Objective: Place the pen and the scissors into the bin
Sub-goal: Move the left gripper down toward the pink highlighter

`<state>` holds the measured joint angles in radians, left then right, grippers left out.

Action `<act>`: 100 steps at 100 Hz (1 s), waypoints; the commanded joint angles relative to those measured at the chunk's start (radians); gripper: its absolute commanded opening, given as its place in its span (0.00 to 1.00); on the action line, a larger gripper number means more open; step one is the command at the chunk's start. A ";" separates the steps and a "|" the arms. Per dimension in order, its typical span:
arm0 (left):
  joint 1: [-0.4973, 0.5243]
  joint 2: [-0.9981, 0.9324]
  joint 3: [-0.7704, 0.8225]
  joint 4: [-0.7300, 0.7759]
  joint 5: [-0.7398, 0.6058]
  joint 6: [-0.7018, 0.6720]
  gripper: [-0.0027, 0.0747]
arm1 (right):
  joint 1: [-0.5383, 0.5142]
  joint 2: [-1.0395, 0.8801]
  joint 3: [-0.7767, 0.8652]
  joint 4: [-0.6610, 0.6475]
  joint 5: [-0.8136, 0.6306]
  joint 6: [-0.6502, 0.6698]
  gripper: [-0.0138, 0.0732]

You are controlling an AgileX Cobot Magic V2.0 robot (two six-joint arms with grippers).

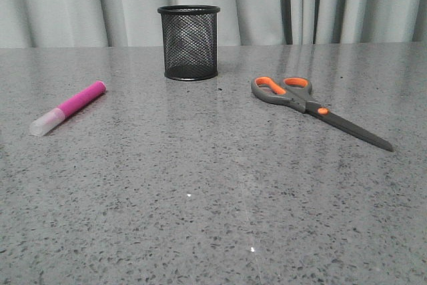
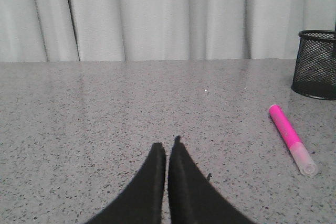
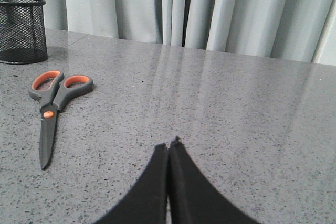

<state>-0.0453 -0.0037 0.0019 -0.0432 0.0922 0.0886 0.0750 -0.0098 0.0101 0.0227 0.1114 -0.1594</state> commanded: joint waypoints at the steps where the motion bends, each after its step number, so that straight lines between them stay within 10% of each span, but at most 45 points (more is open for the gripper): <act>1: -0.005 -0.032 0.044 -0.010 -0.076 -0.012 0.01 | -0.008 -0.021 0.014 -0.009 -0.087 -0.005 0.09; 100: -0.005 -0.032 0.044 -0.090 -0.080 -0.012 0.01 | -0.008 -0.021 0.014 0.054 -0.130 -0.005 0.09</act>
<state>-0.0453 -0.0037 0.0019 -0.0729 0.0922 0.0886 0.0750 -0.0098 0.0101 0.0399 0.0905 -0.1594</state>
